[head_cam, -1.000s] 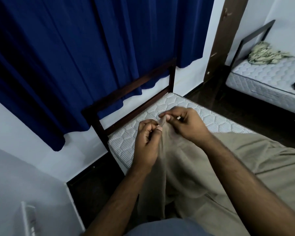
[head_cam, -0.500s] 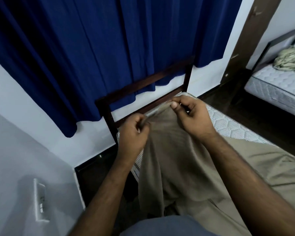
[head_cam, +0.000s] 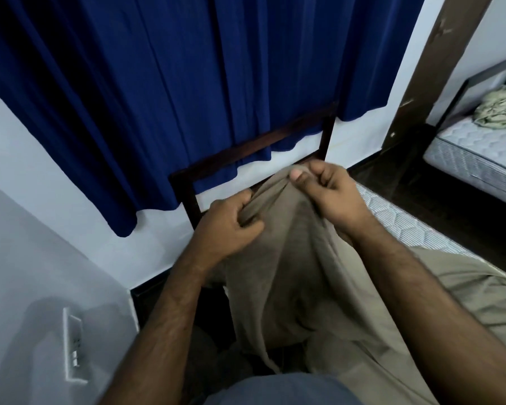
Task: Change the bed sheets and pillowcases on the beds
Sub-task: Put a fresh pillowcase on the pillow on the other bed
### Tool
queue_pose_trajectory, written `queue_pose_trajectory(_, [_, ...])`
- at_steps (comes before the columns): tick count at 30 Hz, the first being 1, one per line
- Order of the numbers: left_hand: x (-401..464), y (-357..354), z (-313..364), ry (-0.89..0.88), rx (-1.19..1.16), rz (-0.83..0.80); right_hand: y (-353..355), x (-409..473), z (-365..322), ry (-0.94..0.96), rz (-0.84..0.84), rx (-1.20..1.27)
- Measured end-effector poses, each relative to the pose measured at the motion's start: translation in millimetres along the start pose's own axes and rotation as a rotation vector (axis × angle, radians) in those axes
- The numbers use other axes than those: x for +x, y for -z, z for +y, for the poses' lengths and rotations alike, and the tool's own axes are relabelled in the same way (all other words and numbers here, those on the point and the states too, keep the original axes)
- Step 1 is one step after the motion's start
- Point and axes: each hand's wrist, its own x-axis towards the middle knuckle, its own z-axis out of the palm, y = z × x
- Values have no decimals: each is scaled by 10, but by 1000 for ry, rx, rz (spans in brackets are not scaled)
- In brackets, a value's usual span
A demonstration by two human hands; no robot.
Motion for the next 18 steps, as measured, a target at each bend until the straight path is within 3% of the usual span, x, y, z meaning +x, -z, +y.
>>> queue_pose_trajectory(2, [-20, 36, -151, 117, 245, -74, 16, 24, -15, -89, 170, 298])
queue_pose_trajectory(4, [-39, 105, -231, 221, 158, -15, 87, 43, -3, -113, 214, 322])
queue_pose_trajectory(8, [-60, 402, -153, 322, -805, 289, 200, 81, 101, -141, -112, -237])
queue_pose_trajectory(11, [-101, 477, -109, 268, -1148, 77, 137, 115, 158, -188, -124, -248])
queue_pose_trajectory(14, [-113, 352, -78, 244, -1235, -110, 20, 135, 169, -160, -58, -191])
queue_pose_trajectory(18, [-31, 69, 139, 291, -949, -85, -202, 67, 79, -102, -144, -75])
